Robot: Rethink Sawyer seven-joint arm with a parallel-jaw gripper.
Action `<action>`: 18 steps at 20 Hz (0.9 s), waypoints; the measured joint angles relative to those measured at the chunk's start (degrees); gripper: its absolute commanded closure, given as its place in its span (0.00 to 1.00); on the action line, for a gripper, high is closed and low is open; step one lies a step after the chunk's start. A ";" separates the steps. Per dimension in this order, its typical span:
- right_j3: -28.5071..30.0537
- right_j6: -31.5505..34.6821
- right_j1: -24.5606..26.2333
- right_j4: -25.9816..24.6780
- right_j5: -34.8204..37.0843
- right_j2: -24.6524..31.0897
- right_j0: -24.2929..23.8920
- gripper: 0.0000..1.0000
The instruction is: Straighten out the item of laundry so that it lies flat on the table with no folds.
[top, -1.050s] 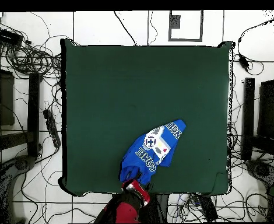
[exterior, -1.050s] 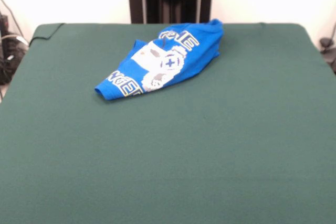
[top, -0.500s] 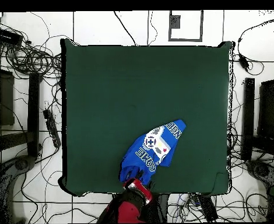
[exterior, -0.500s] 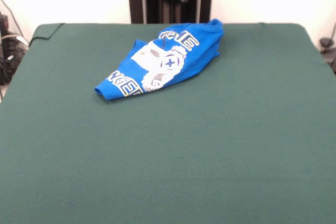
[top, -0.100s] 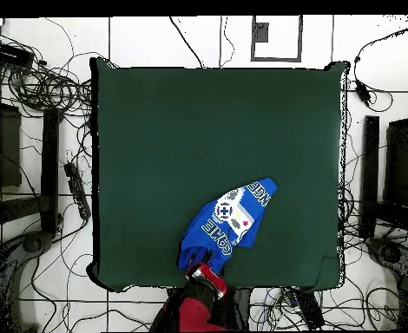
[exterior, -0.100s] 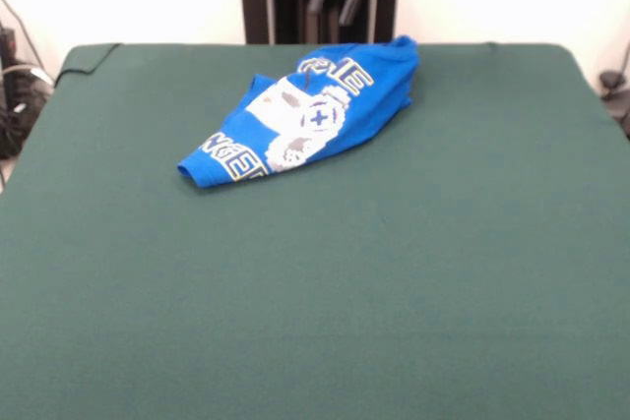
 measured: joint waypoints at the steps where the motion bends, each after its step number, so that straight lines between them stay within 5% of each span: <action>1: 0.00 0.00 1.04 -0.08 -1.02 0.28 -0.28 0.00; 18: -0.14 0.00 12.13 -2.67 -9.75 2.04 -3.44 0.00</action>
